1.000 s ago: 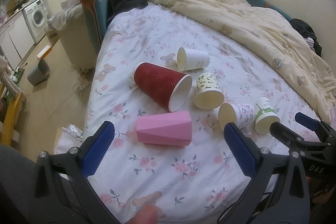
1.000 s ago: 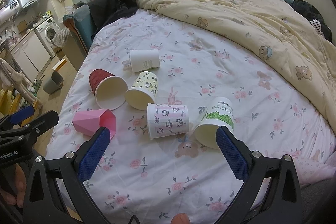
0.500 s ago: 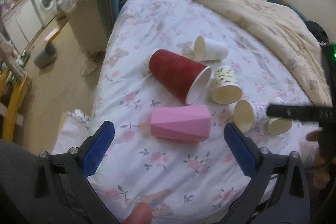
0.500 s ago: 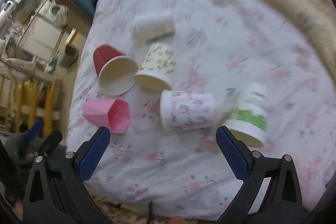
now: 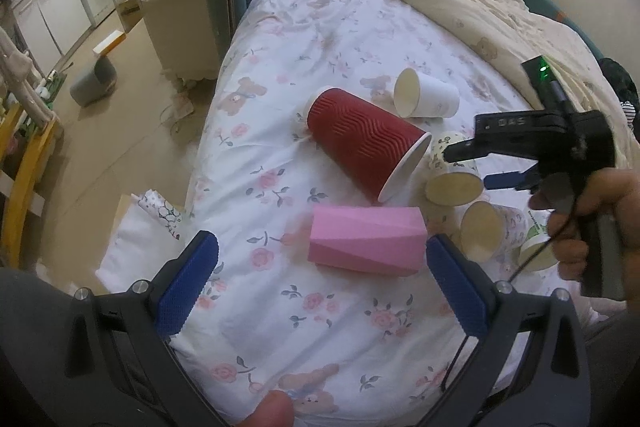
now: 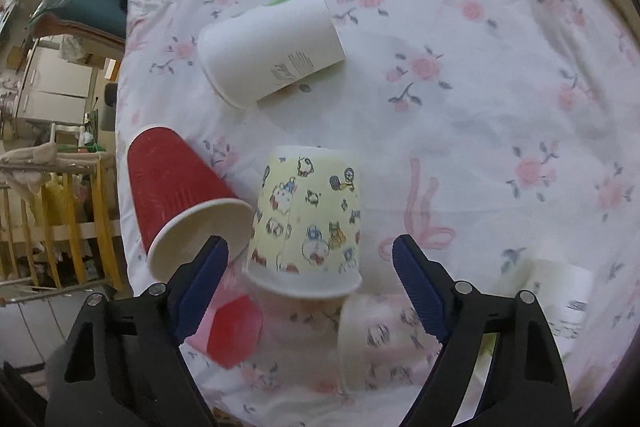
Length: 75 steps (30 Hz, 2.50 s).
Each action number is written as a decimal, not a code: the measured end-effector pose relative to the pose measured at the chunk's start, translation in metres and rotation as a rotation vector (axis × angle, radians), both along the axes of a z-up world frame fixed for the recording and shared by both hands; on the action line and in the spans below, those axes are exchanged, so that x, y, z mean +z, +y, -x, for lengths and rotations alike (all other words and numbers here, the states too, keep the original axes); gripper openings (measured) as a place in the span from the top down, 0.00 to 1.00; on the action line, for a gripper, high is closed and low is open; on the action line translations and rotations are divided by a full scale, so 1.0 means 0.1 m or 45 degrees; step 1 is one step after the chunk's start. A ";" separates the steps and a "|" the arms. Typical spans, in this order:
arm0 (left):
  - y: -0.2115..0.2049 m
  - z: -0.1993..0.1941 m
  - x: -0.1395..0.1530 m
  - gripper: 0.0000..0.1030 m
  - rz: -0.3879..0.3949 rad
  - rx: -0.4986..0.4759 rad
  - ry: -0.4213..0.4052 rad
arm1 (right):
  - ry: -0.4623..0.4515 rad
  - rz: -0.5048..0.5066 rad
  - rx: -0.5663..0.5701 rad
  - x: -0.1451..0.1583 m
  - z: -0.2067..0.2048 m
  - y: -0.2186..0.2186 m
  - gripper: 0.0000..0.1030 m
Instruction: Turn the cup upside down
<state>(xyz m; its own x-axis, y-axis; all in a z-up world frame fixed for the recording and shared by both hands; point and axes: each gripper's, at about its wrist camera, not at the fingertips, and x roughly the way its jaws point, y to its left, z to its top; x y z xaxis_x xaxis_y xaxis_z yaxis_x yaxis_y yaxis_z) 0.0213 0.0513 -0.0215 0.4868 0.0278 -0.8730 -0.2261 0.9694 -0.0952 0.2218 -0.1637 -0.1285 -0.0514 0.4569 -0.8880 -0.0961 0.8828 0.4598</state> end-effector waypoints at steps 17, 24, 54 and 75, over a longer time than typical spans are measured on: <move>-0.07 0.02 0.06 0.00 0.029 -0.027 -0.018 | -0.079 -0.181 -0.085 0.43 0.27 -0.35 0.37; -0.09 0.03 0.05 0.00 0.046 -0.022 -0.011 | -0.119 -0.225 -0.043 0.64 0.79 -0.55 0.37; -0.12 0.10 0.03 0.00 0.034 -0.040 -0.004 | 0.003 -0.196 0.024 -0.09 1.67 -0.38 0.08; -0.34 0.08 -0.09 0.00 -0.007 -0.126 0.067 | -0.432 -0.240 -0.193 0.71 1.62 -1.22 0.07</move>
<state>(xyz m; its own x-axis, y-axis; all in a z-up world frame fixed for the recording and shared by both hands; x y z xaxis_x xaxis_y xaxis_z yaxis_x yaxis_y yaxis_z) 0.0128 0.0176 -0.0305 0.4411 -0.0134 -0.8973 -0.1338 0.9877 -0.0805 0.0601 -0.2861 -0.0577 0.3098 0.5933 -0.7430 -0.1454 0.8018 0.5796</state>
